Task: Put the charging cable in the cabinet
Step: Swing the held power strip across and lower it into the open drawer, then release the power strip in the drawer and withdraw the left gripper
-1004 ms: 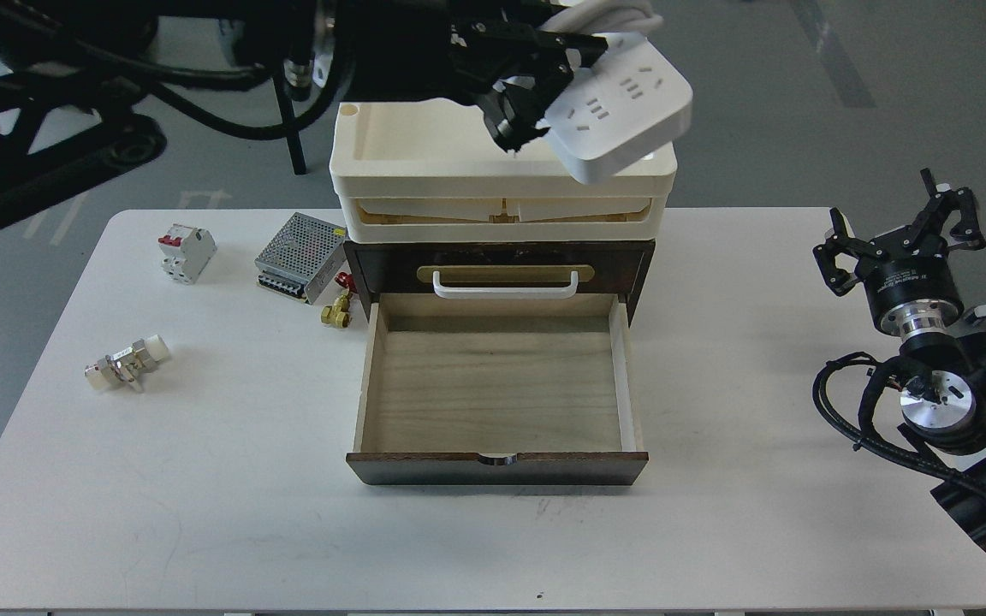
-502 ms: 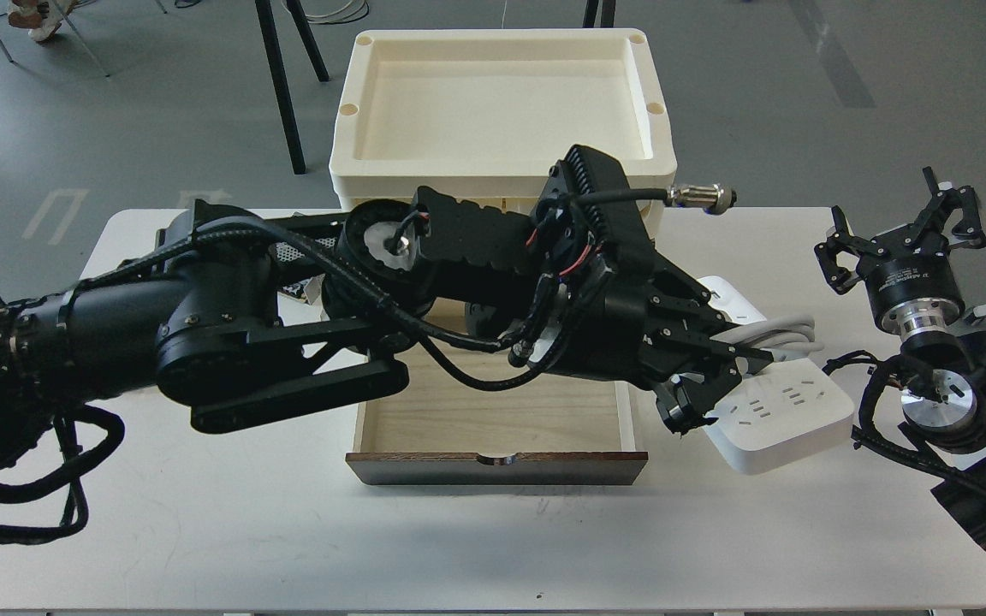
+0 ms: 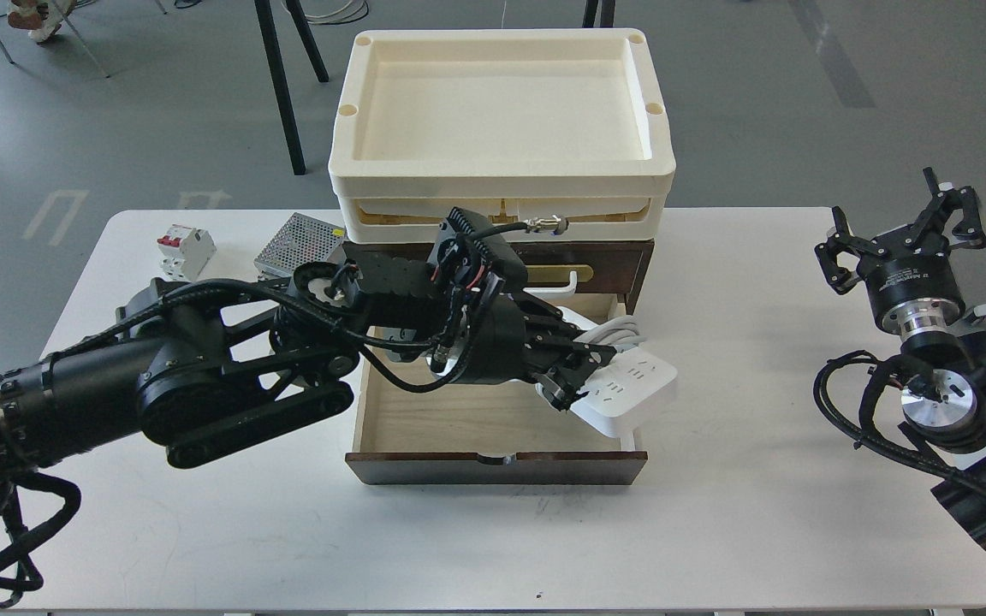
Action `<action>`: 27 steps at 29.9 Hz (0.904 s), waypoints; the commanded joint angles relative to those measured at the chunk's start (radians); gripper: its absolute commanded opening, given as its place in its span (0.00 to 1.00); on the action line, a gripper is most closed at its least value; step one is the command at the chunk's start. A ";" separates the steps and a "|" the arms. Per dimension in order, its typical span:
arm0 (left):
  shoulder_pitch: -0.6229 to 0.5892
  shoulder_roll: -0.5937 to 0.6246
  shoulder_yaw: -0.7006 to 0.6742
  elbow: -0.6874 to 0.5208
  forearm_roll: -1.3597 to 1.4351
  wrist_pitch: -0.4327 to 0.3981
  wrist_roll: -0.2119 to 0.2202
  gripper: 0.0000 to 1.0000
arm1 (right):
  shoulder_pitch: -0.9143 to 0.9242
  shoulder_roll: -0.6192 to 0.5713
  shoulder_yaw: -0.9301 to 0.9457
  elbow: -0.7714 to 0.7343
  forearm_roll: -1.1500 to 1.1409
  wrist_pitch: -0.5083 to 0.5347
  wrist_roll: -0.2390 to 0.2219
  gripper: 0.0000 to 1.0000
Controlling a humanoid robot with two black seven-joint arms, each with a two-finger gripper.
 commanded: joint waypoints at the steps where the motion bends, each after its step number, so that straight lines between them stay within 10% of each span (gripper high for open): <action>1: 0.007 0.032 0.002 0.012 -0.002 0.000 -0.002 0.07 | 0.000 0.000 0.000 -0.001 0.000 0.000 0.000 1.00; 20: 0.056 0.037 0.059 0.199 0.006 0.000 0.007 0.13 | 0.000 0.000 -0.003 -0.001 0.000 0.000 0.000 1.00; 27: 0.056 0.037 0.065 0.188 -0.002 0.000 0.137 0.66 | 0.000 0.000 -0.003 -0.001 0.000 0.000 0.000 1.00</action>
